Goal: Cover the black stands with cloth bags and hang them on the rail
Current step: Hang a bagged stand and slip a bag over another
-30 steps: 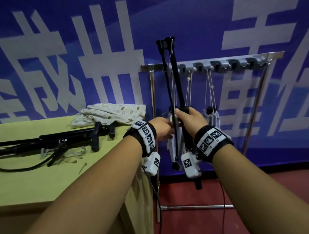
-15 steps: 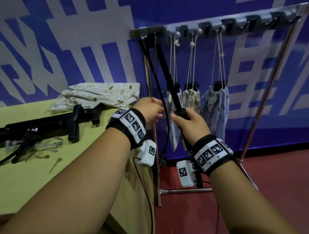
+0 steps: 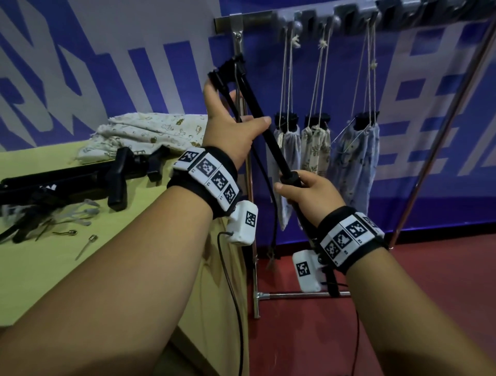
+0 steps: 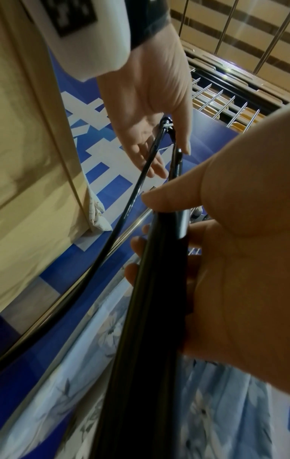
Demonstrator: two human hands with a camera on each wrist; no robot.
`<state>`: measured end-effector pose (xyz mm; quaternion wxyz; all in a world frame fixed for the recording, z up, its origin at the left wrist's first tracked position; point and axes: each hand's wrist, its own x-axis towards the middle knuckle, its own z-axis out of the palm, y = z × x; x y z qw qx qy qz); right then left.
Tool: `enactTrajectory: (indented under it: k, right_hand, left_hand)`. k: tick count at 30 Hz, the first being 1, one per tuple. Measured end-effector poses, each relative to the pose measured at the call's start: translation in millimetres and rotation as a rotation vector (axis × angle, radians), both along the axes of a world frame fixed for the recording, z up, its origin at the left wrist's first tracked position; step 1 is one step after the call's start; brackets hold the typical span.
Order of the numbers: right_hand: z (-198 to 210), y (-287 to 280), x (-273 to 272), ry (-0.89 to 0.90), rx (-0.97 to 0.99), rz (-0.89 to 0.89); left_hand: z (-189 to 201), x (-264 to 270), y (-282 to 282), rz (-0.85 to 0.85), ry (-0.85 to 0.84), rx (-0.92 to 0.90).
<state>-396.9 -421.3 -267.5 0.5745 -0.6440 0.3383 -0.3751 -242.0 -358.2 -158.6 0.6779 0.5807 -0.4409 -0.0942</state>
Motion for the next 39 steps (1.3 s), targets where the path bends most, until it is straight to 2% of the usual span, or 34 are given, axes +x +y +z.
enactTrajectory:
  k: [6,16,29,34,39]
  right_hand:
    - [0.8,-2.3,-8.7,-0.014,0.041,0.027]
    - [-8.8,-19.4,-20.2,0.006,0.009,0.004]
    - [-0.7,-18.9,-19.0,-0.064,-0.020,-0.032]
    - [6.1,-18.5,-20.9,0.049,-0.083,-0.036]
    - [11.0,-16.6,-17.6,0.115,-0.061,-0.023]
  left_hand:
    - [6.2,3.4,6.1,0.079,-0.074,-0.105]
    - [7.3,5.8,-0.4,0.032,0.083,-0.043]
    - [-7.7,-11.5,-3.7,-0.129,-0.040,0.253]
    - [-12.7,-10.8,-0.3,-0.154,-0.095,0.328]
    - [-17.0,-13.7,-1.3,-0.149,-0.141,0.418]
